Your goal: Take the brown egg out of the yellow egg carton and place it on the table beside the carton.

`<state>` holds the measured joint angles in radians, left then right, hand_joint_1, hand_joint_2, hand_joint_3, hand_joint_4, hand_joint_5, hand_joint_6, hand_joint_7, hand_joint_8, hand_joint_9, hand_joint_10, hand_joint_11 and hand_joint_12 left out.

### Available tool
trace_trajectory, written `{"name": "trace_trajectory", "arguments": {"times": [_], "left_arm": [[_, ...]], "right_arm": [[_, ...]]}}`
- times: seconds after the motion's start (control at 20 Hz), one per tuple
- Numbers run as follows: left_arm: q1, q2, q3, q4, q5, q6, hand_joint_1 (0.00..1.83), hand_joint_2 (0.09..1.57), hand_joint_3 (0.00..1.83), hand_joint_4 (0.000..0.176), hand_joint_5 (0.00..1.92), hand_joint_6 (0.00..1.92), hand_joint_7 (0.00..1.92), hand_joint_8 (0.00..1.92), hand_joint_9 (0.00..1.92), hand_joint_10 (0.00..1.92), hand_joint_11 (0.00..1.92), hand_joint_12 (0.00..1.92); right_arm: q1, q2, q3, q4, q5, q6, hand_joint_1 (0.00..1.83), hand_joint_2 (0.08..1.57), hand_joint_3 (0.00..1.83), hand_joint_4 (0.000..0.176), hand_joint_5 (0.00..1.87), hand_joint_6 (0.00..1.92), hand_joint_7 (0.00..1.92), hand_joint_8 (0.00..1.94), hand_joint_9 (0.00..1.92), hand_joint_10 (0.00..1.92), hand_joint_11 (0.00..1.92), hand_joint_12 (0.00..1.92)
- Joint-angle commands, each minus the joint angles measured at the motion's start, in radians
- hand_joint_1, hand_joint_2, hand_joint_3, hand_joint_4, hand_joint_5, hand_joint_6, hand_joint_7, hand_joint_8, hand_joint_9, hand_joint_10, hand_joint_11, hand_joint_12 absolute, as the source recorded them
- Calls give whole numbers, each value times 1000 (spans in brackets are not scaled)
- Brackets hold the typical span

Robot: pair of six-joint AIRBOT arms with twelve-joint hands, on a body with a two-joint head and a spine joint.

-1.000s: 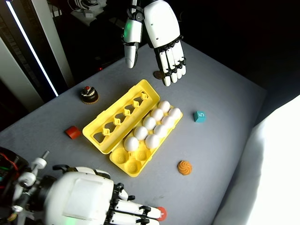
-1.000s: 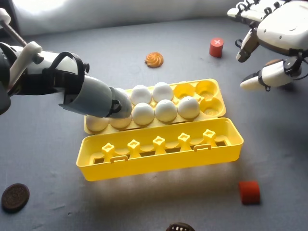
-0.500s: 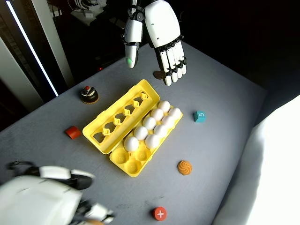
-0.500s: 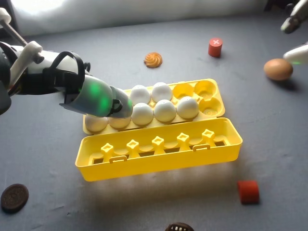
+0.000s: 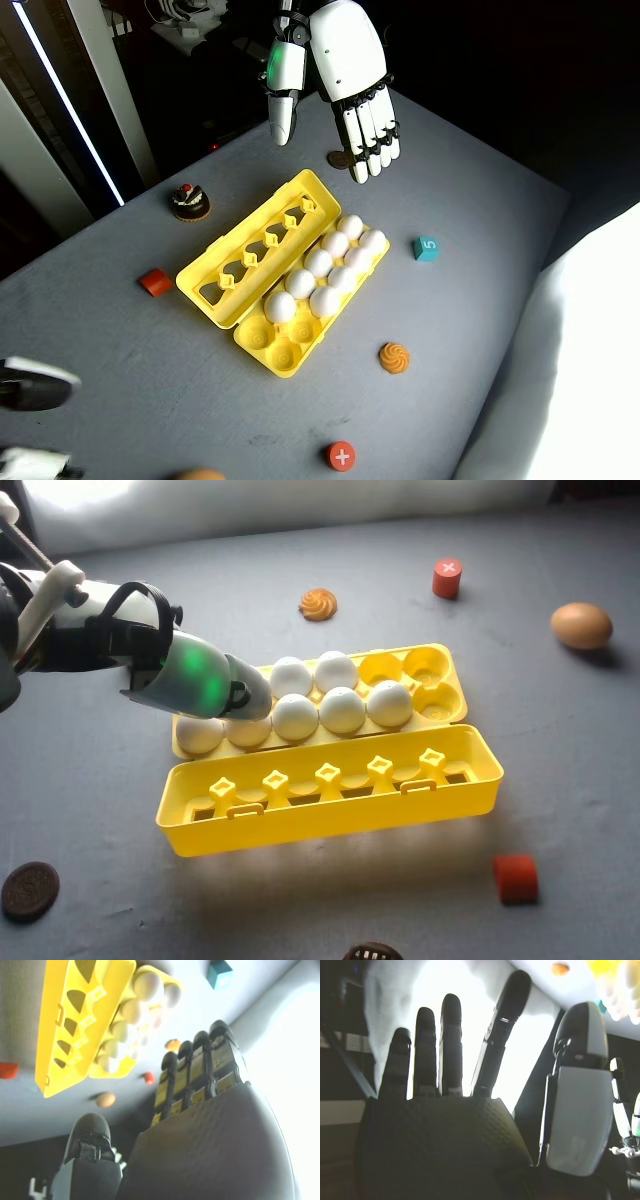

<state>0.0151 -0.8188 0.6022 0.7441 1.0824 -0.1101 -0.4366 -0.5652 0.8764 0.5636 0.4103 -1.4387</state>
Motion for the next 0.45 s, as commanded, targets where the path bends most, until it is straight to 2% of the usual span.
{"name": "trace_trajectory", "arguments": {"times": [0.0,0.05,0.15,0.2,0.25,0.4], "left_arm": [[-16,2,2,66,-26,-2,0,1188,0,0,97,1,72,4,33,6,17,8],[-16,2,2,66,-26,-2,0,1190,0,0,102,3,74,4,33,5,9,5],[-16,2,1,66,-26,-2,0,1198,3,0,120,10,83,7,38,7,17,9],[-16,2,0,66,-26,-2,0,1198,3,0,117,7,88,8,42,8,22,11],[-16,2,0,66,-26,-2,0,1192,0,0,105,2,78,3,33,3,16,9],[-15,2,0,66,-25,-2,0,1191,0,0,106,2,78,3,33,3,16,9]], "right_arm": [[0,18,-14,13,93,-24,947,844,0,0,840,1914,838,1937,740,1918,569,1917],[-6,34,-31,30,87,-51,922,864,4,0,1022,1920,1040,1940,927,1920,726,1920],[-14,66,-63,62,64,-98,911,1008,42,0,1475,1921,1571,1941,1568,1921,1601,1921],[-16,81,-79,90,64,-117,966,1104,26,0,1567,1921,1699,1941,1715,1921,1777,1921],[-18,102,-102,101,63,-128,1264,1243,15,0,1444,1921,1802,1941,1831,1921,1913,1921],[-21,161,-164,106,78,-162,1296,1257,14,0,1472,1921,1811,1941,1838,1921,1916,1921]]}}
